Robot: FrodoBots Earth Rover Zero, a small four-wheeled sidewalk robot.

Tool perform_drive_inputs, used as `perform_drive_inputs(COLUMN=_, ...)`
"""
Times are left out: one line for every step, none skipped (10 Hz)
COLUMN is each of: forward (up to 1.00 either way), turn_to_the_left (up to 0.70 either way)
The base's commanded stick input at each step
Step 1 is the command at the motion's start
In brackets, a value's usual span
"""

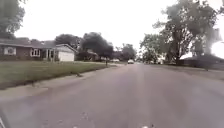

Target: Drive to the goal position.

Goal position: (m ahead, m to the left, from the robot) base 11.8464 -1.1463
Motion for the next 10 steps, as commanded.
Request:
perform_drive_inputs(forward=0.70, turn_to_the_left=0.00)
perform_drive_inputs(forward=0.70, turn_to_the_left=0.00)
perform_drive_inputs(forward=0.70, turn_to_the_left=0.00)
perform_drive_inputs(forward=0.70, turn_to_the_left=0.00)
perform_drive_inputs(forward=0.70, turn_to_the_left=0.00)
perform_drive_inputs(forward=0.70, turn_to_the_left=0.00)
perform_drive_inputs(forward=0.70, turn_to_the_left=0.00)
perform_drive_inputs(forward=0.70, turn_to_the_left=0.00)
perform_drive_inputs(forward=0.70, turn_to_the_left=0.00)
perform_drive_inputs(forward=0.70, turn_to_the_left=0.00)
